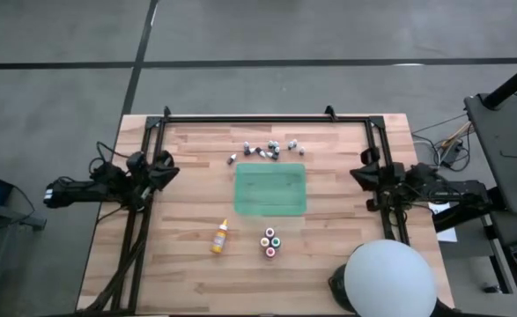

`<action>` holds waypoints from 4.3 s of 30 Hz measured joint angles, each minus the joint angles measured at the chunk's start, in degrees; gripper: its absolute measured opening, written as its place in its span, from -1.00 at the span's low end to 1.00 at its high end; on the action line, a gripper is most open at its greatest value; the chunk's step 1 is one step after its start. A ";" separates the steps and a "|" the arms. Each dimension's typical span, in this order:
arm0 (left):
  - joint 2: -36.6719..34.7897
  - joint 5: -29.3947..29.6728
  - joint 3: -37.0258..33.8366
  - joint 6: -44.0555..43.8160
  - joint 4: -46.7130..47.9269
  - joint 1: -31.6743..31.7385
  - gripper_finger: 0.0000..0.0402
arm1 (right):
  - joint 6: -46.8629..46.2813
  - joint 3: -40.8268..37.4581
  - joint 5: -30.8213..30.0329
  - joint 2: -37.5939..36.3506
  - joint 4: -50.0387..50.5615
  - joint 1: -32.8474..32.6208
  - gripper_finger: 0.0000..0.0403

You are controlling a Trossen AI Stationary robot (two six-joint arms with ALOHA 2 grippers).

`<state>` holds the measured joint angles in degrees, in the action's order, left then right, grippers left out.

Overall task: Pick & Place food coloring
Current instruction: Put the black food coloring bottle into the green container

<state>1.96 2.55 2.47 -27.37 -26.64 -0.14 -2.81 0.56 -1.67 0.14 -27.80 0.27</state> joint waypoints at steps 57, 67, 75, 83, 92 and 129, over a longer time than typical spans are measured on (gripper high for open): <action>27.23 6.55 34.67 5.64 16.56 0.04 -1.00 | -14.70 33.64 -9.02 29.25 6.91 0.00 -0.96; 30.52 8.69 41.63 11.85 26.28 0.04 -1.00 | -11.79 50.52 -9.40 43.52 22.32 0.33 -0.96; 30.53 11.15 41.28 13.38 28.23 0.06 -1.00 | -10.22 59.10 -15.16 52.36 34.54 0.33 -0.96; 30.58 11.10 41.25 13.13 29.52 0.04 -1.00 | -11.15 65.03 -17.31 59.83 43.74 0.31 -0.96; 30.62 11.08 41.23 13.46 29.93 0.07 -1.00 | -13.32 66.51 -19.37 63.65 47.78 0.37 -0.96; 24.68 14.49 34.19 12.24 31.64 0.15 -1.00 | -10.13 49.78 -14.53 47.04 39.35 0.33 -0.96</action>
<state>26.63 17.04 36.67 -15.14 4.99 0.01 -12.94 50.34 -16.21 47.18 11.56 0.60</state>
